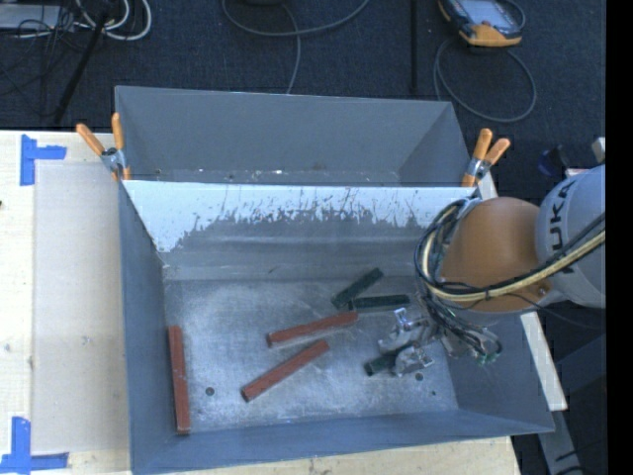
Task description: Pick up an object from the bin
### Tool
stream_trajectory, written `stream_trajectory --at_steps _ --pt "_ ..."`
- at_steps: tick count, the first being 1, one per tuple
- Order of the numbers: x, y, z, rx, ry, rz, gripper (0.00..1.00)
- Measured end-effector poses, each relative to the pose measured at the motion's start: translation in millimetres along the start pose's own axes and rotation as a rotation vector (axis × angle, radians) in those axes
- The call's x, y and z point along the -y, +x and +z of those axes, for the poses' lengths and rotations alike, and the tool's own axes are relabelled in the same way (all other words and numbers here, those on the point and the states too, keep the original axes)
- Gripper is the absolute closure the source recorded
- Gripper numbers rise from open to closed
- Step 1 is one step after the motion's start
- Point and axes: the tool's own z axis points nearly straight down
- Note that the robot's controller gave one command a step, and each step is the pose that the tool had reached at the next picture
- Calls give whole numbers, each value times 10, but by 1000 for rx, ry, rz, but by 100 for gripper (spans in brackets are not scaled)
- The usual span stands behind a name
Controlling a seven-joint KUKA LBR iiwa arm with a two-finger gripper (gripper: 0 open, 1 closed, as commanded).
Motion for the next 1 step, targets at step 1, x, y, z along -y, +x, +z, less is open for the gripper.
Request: stream_trajectory --at_steps 1 --pt "-1 0 0 0 0 -1 100"
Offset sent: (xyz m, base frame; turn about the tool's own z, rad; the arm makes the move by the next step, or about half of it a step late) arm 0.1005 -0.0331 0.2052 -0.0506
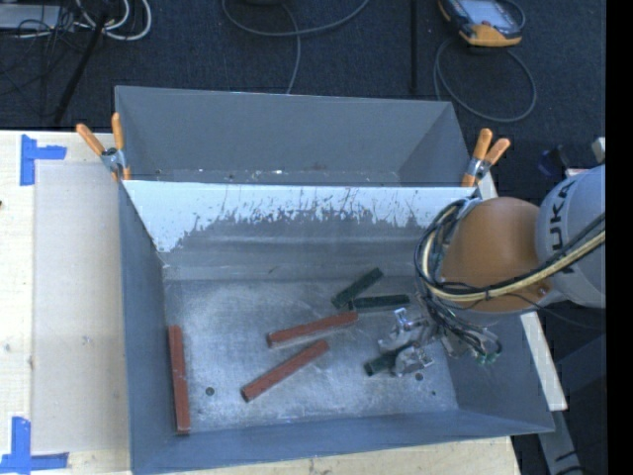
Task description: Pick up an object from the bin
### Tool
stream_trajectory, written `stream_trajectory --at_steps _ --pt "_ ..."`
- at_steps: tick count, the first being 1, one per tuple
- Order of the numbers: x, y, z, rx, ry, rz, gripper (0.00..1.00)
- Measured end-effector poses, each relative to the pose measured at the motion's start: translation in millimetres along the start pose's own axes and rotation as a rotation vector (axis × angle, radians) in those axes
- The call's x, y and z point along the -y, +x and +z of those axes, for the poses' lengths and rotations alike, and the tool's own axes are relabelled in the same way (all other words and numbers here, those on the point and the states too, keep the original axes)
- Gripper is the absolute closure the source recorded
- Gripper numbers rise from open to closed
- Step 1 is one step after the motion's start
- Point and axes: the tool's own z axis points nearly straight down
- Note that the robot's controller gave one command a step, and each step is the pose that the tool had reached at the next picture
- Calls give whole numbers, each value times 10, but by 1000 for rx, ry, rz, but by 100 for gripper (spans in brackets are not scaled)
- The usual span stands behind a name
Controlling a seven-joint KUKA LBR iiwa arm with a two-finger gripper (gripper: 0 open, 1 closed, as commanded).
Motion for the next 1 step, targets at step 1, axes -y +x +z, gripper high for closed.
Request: stream_trajectory --at_steps 1 --pt "585 -794 -1863 -9 -2 -44 100"
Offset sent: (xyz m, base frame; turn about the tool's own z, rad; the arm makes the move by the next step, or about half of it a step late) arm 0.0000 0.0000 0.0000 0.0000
